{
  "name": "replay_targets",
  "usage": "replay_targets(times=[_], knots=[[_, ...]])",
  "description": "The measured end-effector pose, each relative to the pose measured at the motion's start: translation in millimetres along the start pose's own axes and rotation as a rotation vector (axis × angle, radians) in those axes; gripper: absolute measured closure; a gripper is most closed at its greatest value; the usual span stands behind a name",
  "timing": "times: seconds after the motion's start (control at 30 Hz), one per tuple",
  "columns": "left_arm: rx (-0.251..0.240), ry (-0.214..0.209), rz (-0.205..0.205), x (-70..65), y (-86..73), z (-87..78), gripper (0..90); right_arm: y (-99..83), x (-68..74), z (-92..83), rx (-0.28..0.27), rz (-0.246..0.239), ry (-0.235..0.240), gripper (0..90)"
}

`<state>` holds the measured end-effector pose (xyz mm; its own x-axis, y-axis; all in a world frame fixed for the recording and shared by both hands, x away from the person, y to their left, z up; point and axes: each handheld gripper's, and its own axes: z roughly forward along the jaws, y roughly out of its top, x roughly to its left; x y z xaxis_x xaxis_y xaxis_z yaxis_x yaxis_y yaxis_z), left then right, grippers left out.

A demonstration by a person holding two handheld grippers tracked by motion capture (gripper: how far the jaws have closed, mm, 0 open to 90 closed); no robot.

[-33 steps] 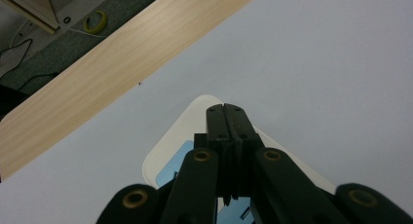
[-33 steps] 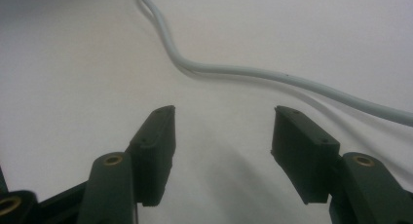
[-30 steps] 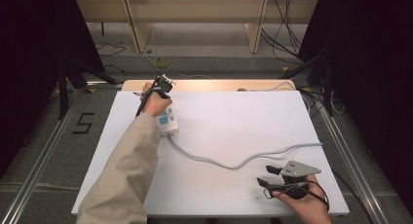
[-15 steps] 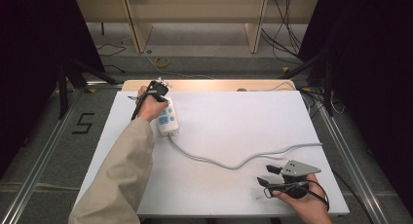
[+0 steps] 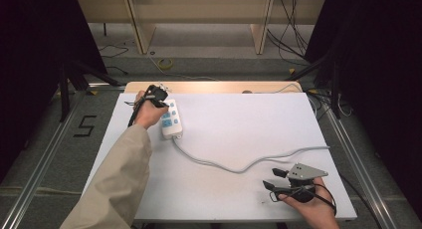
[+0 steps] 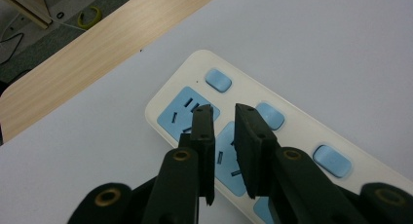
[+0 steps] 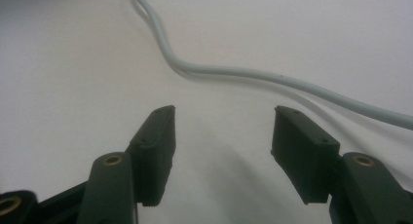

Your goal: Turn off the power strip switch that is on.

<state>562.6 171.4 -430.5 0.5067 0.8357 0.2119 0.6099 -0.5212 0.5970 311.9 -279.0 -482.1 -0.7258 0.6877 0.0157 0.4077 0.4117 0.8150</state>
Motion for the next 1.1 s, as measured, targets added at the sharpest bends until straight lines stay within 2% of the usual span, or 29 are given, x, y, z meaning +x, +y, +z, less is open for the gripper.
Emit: replay_targets(times=[0.2,0.33,0.43,0.5,0.63,0.73,0.87,0.97,1.1], knots=[[-0.026,-0.003,-0.003,-2.6,-4.2,-7.8,76.1,0.3,-0.2,0.2,0.000,0.000,-0.002,42.4],[-0.026,-0.008,0.002,-4.1,-7.8,-12.1,72.8,0.3,-0.6,-0.3,0.000,0.002,-0.006,42.4],[-0.047,0.000,-0.022,-4.6,-9.9,-15.1,70.2,0.3,-0.8,-0.5,0.001,0.003,-0.006,42.4],[-0.060,-0.012,-0.035,-4.3,-11.1,-17.6,68.0,0.3,-1.4,-0.8,-0.001,0.004,-0.006,42.4],[-0.060,-0.037,-0.034,-6.9,-13.7,-22.0,61.9,0.3,-1.8,-1.1,-0.003,0.005,-0.008,42.4],[-0.089,-0.060,-0.058,-9.3,-15.9,-26.2,58.4,0.3,-1.9,-1.0,-0.002,0.005,-0.008,42.4],[-0.077,-0.085,-0.038,-12.7,-18.3,-31.5,52.9,0.5,-1.9,-1.1,-0.004,0.006,-0.010,42.4],[-0.090,-0.088,-0.023,-15.5,-18.8,-36.3,50.4,0.4,-1.9,-1.1,-0.003,0.007,-0.010,42.4],[-0.105,-0.095,-0.025,-19.1,-20.2,-44.3,46.4,0.4,-1.7,-1.1,-0.004,0.007,-0.010,42.4]])
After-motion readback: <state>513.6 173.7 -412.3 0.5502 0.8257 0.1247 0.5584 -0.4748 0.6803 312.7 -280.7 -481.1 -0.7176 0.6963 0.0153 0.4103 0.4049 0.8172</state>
